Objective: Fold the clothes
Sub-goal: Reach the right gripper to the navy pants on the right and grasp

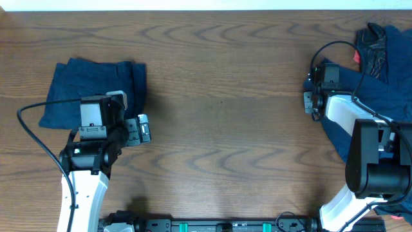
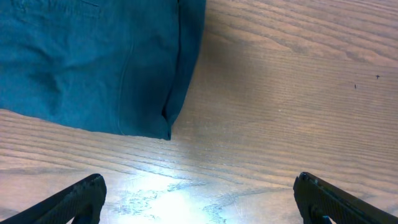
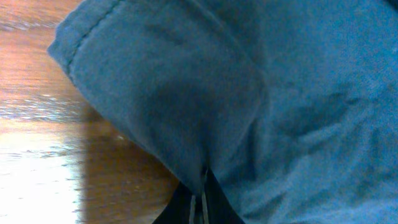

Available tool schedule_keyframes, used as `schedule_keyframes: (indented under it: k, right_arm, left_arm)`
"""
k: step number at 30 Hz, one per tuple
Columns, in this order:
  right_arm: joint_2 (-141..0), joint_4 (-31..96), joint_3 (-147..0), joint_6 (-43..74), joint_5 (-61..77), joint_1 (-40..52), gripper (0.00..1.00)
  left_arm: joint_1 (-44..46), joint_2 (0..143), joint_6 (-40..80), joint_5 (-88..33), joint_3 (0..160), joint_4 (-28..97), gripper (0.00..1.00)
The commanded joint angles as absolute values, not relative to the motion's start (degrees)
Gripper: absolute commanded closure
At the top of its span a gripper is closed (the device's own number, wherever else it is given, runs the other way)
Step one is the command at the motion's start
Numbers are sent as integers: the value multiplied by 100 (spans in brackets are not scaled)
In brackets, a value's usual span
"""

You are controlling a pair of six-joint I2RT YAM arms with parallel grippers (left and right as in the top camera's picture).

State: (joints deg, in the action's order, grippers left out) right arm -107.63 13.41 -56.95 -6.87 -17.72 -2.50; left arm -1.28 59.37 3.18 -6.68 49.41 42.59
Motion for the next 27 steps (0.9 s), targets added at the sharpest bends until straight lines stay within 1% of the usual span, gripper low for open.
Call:
schedule_keyframes:
  k: [1,6,10,12,14,17,18,19,20,21,23,24,27]
  right_arm:
    - [-10809,1459,-5660,-563,-2078,-248,99]
    - [-10007,1953,-5909,-607,-2056,217,99]
    - [-9133,2351,-6622,-604,-1894,965,99]
    - [-9024,2176,-6989,-598,-1909,1260,99]
    - [-9091,1715,-7341,-414,-1916,1450,99]
    - [-9441,812,-7745,233,-1907,1535,99]
    - [-9614,567,-7870,473,-1905,1535,96]
    - [-9760,416,-7964,648,-1883,1533,82]
    - [-9902,325,-8049,740,-1817,1529,61]
    - [-10049,318,-8138,746,-1682,1529,45]
    - [-10195,574,-8226,707,-1551,1529,9]
    - [-10204,779,-8228,624,-1555,1529,1]
    - [-10165,1695,-8230,528,-2145,1490,1]
  left_arm:
    - [-97,5948,373,-707,5057,4259,2]
    - [-97,5948,370,-707,5057,4259,2]
    - [-97,5948,370,-707,5057,4257,2]
    - [-97,5948,370,-707,5057,4257,2]
    - [-97,5948,370,-707,5057,4257,2]
    - [-97,5948,370,-707,5057,4215,2]
    - [-97,5948,370,-707,5057,4198,2]
    - [-97,5948,373,-707,5057,4189,2]
    - [-97,5948,373,-707,5057,4176,2]
    - [-97,5946,373,-707,5057,4171,2]
    - [-97,5948,370,-707,5057,4174,2]
    - [-97,5948,373,-707,5057,4174,2]
    - [-97,5948,373,-709,5057,4171,2]
